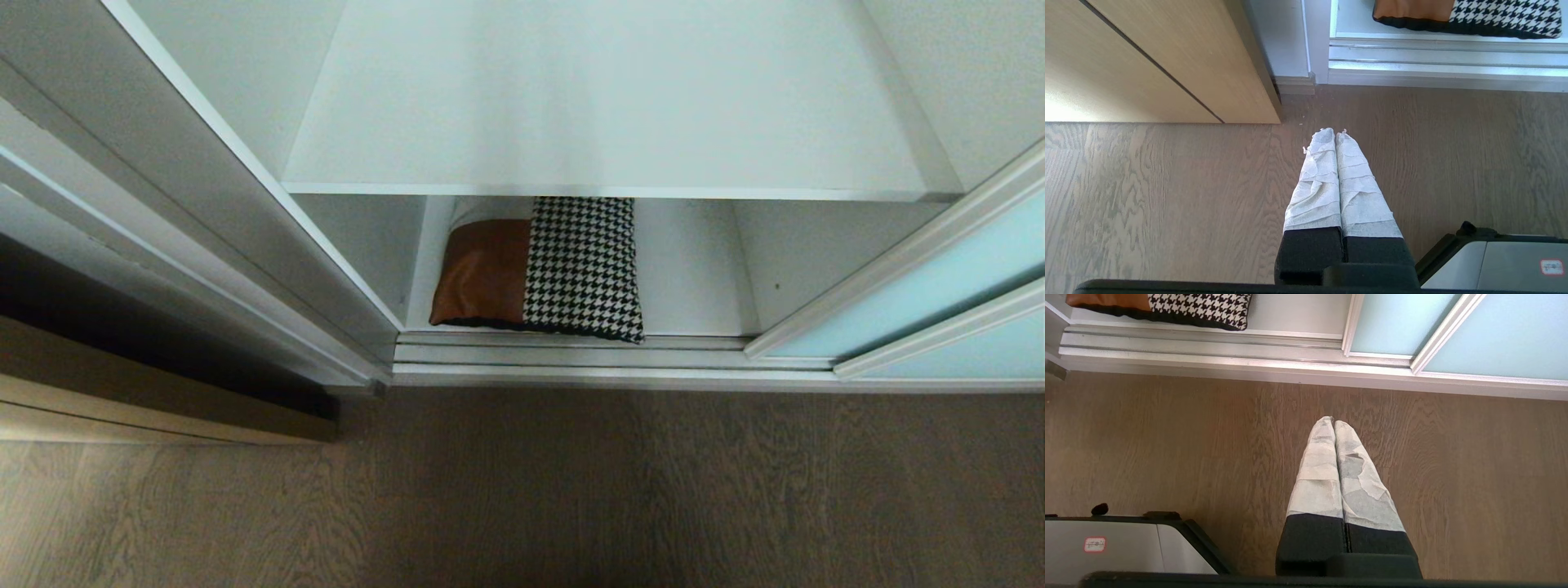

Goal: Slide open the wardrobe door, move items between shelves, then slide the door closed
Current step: Open the door, then place the pillow on the higher shelf

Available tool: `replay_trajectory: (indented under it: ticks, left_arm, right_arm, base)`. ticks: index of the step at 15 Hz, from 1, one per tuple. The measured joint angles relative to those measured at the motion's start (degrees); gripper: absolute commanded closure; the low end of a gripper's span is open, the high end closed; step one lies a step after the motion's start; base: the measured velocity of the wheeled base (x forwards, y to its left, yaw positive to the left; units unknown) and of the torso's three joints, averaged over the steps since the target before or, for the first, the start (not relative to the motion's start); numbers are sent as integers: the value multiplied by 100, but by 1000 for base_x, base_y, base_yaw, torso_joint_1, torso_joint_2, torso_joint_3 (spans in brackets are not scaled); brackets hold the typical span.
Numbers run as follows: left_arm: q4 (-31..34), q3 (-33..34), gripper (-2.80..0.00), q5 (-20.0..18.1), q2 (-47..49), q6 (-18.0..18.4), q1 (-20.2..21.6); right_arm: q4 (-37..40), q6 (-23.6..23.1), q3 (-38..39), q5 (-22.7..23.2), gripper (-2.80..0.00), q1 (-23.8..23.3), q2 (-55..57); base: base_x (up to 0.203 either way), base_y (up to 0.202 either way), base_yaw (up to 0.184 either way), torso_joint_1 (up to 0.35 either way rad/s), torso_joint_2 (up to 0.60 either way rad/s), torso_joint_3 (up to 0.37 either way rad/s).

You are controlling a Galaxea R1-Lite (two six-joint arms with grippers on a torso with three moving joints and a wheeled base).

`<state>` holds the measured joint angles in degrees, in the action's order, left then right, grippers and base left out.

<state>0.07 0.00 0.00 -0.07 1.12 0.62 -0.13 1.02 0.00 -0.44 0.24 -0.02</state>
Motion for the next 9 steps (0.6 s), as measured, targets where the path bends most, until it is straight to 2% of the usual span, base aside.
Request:
replay_trajectory:
  ticks: [3, 6, 9]
  left_arm:
    - [0, 0, 0, 0, 2, 0, 0]
    - [-1, 0, 0, 0, 5, 0, 0]
    - [-2, 0, 0, 0, 7, 2, 0]
  right_arm:
    - [6, -237, 0, 3, 0, -5, 0]
    - [153, -286, -129, -28, 0, -7, 3]
    - [566, -27, -1177, -79, 0, 0, 465]
  base:
    - [0, 0, 0, 0, 0, 0]
    - [0, 0, 0, 0, 0, 0]
    - [0, 0, 0, 0, 0, 0]
